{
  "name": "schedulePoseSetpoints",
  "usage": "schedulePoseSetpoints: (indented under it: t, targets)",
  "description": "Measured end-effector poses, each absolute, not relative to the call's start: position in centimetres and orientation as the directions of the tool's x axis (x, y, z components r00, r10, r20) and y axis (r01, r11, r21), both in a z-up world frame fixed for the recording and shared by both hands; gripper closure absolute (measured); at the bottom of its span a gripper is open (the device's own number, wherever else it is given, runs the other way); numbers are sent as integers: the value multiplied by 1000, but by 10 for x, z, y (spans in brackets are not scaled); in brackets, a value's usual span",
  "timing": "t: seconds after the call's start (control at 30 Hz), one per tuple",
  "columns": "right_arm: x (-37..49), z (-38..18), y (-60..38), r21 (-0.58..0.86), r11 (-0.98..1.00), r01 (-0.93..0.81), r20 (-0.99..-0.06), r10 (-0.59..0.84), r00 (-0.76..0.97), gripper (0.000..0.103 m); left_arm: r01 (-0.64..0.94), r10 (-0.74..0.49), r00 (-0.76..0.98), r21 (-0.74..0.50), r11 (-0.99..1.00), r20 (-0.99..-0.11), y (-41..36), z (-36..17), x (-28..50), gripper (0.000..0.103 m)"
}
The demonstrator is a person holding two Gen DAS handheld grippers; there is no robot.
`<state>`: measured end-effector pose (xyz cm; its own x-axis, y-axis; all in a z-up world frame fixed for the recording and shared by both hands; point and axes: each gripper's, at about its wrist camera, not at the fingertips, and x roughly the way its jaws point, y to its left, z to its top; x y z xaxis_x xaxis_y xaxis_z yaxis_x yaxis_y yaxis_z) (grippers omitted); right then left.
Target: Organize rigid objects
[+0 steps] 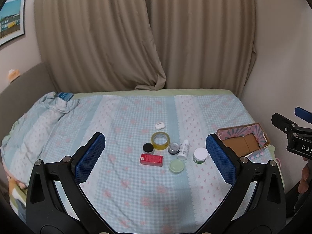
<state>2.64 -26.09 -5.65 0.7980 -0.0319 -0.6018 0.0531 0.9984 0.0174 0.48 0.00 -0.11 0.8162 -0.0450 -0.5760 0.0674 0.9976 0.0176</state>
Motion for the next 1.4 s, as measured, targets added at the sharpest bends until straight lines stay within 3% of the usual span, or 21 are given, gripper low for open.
schedulePoseSetpoints:
  t: [0.7, 1.0, 1.4]
  targets:
    - [24, -56, -261, 22, 999, 37, -612, -16, 791, 0, 40, -44, 796, -21, 999, -604, 0, -8, 1, 1]
    - [31, -65, -265, -3, 1000, -11, -615, 7, 789, 0, 25, 9, 779, 46, 999, -627, -2, -22, 7, 0]
    - [68, -117, -226, 89, 989, 118, -736, -15, 677, 0, 136, -95, 664, -5, 991, -742, 64, -79, 87, 1]
